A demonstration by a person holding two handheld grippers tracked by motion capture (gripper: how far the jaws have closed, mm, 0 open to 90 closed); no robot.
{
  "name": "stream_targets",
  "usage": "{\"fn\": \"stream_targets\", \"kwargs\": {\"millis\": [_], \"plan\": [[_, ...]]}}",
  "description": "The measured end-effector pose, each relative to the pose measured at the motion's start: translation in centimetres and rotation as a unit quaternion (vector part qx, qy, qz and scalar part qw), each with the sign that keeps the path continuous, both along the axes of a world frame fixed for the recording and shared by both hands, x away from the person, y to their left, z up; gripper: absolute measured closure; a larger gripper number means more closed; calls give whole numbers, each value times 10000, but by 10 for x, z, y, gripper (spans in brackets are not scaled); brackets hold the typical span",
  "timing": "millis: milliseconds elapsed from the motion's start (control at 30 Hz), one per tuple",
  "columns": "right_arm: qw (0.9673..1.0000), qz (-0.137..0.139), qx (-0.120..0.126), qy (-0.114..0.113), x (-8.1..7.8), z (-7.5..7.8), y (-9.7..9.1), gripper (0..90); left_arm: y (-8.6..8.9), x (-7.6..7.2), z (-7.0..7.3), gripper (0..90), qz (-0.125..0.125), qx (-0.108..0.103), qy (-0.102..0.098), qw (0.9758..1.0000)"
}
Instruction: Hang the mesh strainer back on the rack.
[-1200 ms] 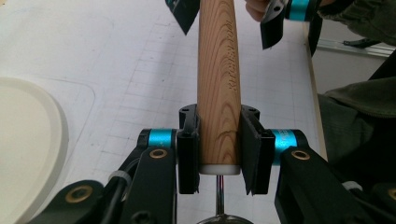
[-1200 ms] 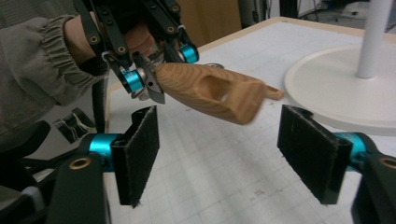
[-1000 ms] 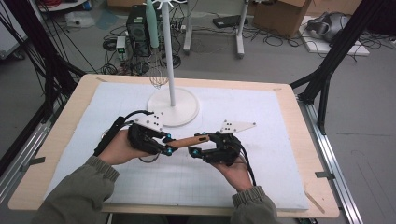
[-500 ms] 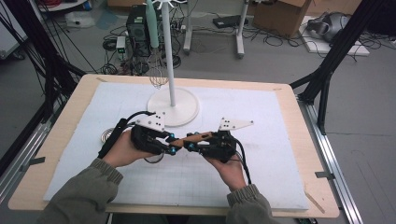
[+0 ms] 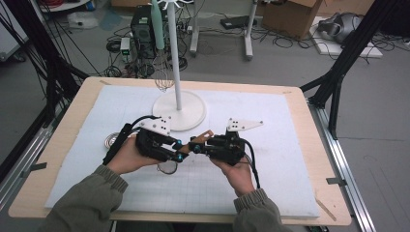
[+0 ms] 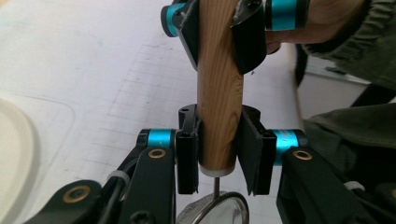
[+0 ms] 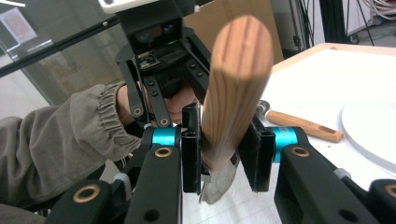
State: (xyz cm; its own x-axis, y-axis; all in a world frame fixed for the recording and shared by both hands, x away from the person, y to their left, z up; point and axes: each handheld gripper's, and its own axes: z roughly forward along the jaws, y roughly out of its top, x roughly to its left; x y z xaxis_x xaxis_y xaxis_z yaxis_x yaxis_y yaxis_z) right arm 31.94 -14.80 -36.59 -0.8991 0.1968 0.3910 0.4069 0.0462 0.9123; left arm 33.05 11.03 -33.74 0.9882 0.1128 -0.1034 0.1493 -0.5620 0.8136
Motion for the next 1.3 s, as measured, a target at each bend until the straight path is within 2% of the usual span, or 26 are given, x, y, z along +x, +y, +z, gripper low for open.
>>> {"fn": "stream_targets", "kwargs": {"millis": [133, 267, 367, 400, 467, 533, 667, 800, 900, 967, 1033, 1133, 1200, 1300], "plan": [[9996, 157, -113, -182, 0, 7, 2, 728, 0, 1, -1, 613, -104, -90, 257, 9996], [9991, 300, -167, -261, -1, 11, 5, 728, -1, 1, 0, 615, -210, -228, 382, 9988], [9984, 409, -158, -350, -2, 14, 7, 727, -1, 1, 2, 672, -329, -359, 436, 9979], [9983, 410, -163, -386, -3, 15, 7, 726, 0, 0, 3, 711, -348, -394, 415, 9978], [9982, 387, -123, -452, -4, 17, 7, 724, 1, 0, 4, 718, -336, -416, 410, 9977], [9985, 354, -66, -401, -4, 16, 7, 715, 1, 0, 5, 721, -255, -403, 345, 9983], [9991, 90, 32, -401, -4, 16, 8, 646, 2, -1, 6, 722, -109, -472, 277, 9984], [9989, 34, 127, -444, -5, 16, 10, 714, 4, 0, 5, 722, -50, -536, 313, 9981], [9989, 95, 90, -445, -4, 17, 11, 725, 6, 0, 4, 717, -108, -626, 462, 9969], [9987, 215, -2, -453, -3, 19, 12, 727, 7, 1, 4, 666, -139, -700, 546, 9960], [9978, 313, -190, -548, -3, 22, 14, 727, 7, 0, 4, 652, -146, -699, 541, 9960], [9968, 423, -284, -610, -4, 26, 18, 727, 7, 0, 4, 695, -226, -709, 533, 9958], [9961, 463, -374, -650, -4, 27, 20, 727, 8, -1, 5, 717, -262, -661, 435, 9965], [9968, 428, -291, -613, -3, 27, 20, 714, 9, -2, 6, 723, -190, -787, 434, 9958]]}}
